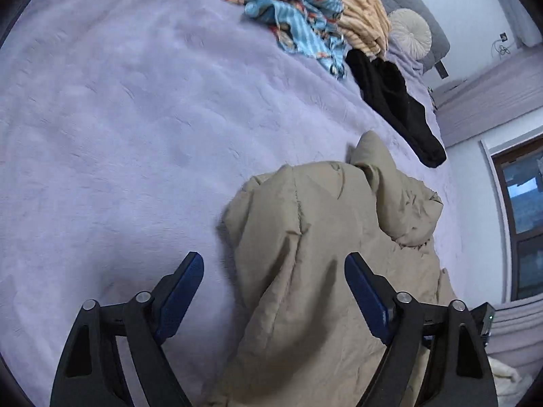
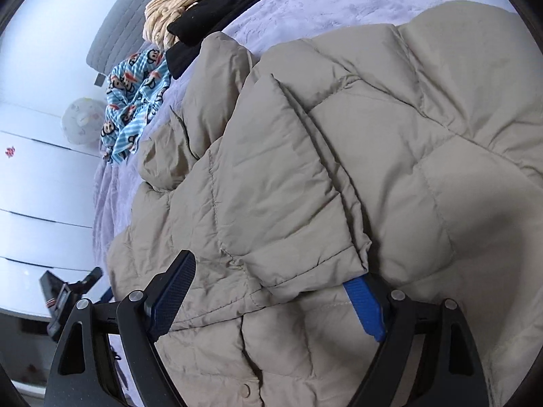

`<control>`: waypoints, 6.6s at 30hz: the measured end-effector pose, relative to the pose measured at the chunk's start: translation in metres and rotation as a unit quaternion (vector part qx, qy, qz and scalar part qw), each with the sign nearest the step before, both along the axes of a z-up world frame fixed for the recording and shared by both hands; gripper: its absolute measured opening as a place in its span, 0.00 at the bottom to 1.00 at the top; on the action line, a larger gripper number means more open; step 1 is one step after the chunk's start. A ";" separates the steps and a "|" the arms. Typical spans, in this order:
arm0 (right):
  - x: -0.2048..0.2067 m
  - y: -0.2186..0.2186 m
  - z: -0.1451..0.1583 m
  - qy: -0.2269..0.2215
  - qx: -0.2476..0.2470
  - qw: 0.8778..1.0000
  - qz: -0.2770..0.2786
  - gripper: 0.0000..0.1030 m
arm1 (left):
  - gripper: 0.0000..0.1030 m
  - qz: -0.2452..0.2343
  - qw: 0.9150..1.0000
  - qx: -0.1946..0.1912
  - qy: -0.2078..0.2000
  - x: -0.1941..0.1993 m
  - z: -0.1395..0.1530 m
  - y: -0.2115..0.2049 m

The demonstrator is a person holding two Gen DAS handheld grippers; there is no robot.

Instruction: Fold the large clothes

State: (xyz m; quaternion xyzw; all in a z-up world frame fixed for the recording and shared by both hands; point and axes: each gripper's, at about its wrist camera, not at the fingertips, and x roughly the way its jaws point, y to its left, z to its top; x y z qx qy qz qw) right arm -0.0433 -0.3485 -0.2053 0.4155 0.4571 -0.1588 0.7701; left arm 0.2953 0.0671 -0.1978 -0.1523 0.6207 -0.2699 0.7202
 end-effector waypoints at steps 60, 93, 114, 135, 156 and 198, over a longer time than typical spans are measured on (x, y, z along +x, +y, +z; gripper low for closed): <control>-0.147 -0.066 0.061 -0.005 -0.028 0.998 -0.064 0.77 | 1.00 -0.104 0.945 0.220 -0.220 -0.209 0.075 -0.145; -0.271 -0.330 0.033 -0.175 0.157 0.911 -0.339 0.81 | 1.00 -0.132 0.945 0.225 -0.198 -0.265 0.101 -0.298; 0.046 -0.055 0.145 -0.143 -0.080 0.972 0.168 0.10 | 1.00 0.002 0.945 0.259 -0.200 -0.161 0.098 -0.123; 0.050 0.024 0.035 -0.024 -0.016 0.992 0.126 0.81 | 1.00 -0.005 0.962 0.218 -0.162 -0.134 0.045 -0.104; 0.098 0.121 0.022 0.034 -0.116 0.946 0.302 0.57 | 1.00 -0.021 0.992 0.031 -0.118 -0.113 0.071 -0.080; -0.050 -0.069 0.099 0.013 -0.162 0.984 0.071 0.16 | 0.18 -0.094 0.971 0.138 -0.174 -0.119 0.074 -0.131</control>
